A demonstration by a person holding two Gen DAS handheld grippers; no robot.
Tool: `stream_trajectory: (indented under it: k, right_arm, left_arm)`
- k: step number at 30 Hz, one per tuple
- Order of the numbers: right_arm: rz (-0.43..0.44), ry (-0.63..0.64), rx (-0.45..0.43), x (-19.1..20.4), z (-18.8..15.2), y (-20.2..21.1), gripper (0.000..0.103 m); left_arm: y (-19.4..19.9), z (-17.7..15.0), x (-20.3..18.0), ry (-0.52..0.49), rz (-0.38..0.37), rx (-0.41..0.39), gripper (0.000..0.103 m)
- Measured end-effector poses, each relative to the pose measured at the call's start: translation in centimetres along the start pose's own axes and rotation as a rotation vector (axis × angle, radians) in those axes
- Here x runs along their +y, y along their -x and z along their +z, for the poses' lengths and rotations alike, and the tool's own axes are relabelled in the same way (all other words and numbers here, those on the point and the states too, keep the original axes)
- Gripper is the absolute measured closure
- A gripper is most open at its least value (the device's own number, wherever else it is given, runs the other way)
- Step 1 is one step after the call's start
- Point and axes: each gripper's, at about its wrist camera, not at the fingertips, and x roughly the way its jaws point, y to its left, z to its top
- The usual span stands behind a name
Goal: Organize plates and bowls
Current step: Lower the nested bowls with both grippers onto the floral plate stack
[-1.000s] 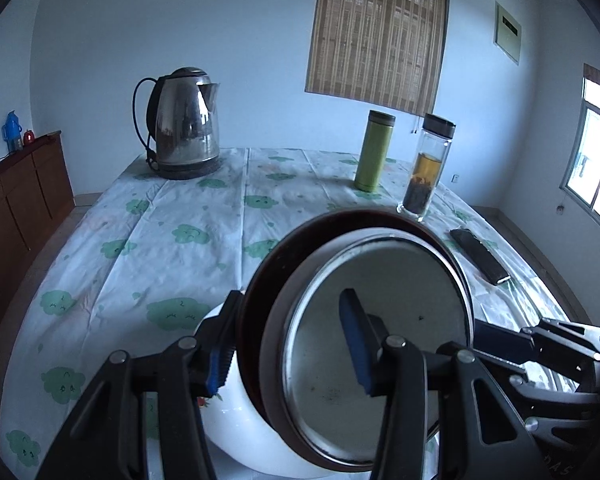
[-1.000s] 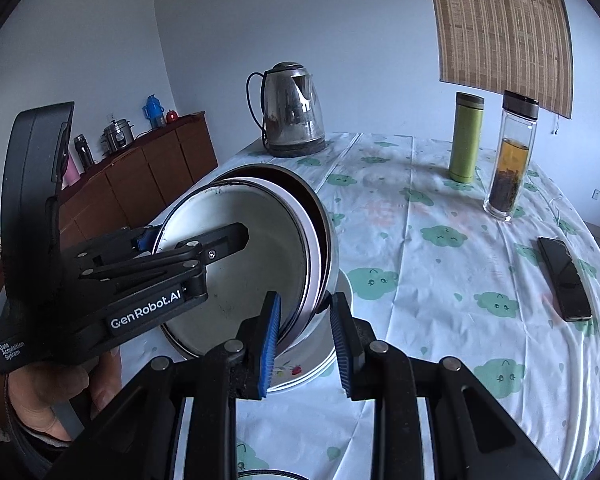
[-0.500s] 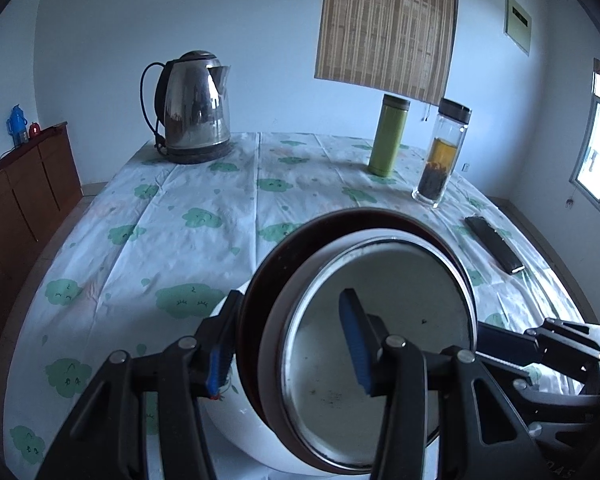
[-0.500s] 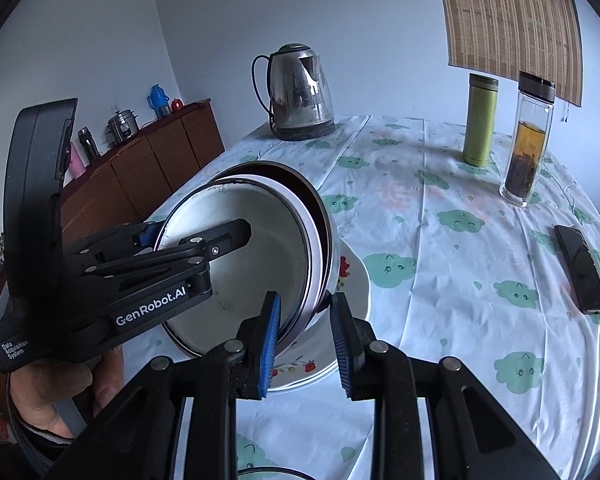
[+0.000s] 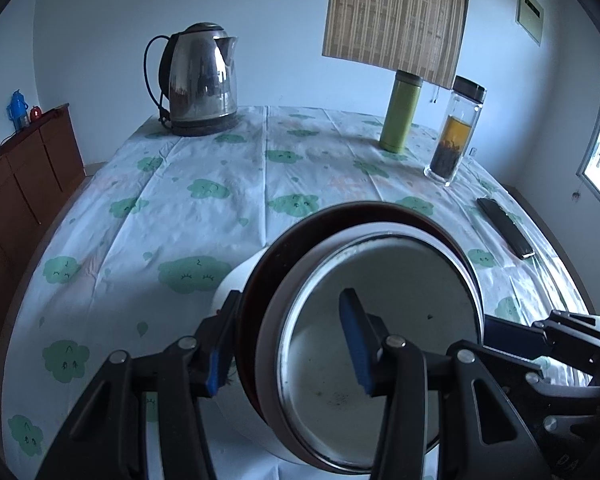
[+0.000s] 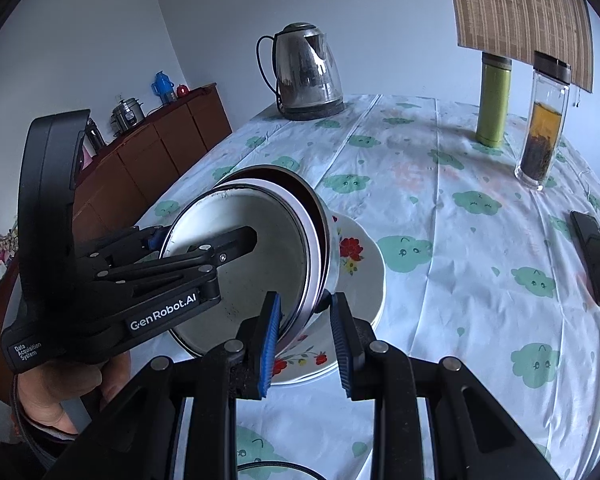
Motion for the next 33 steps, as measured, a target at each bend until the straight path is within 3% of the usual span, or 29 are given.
stream_trajectory:
  k: [25, 33]
  right_arm:
    - [0.013, -0.03, 0.021, -1.4, 2.2, -2.1, 0.075]
    - [0.0, -0.05, 0.043, -2.4, 3.1, -4.0, 0.074]
  left_arm:
    - [-1.8, -0.4, 0.7, 0.01, -0.003, 0.055, 0.056]
    - [-1.6, -0.4, 0.5, 0.006, -0.031, 0.047, 0.048]
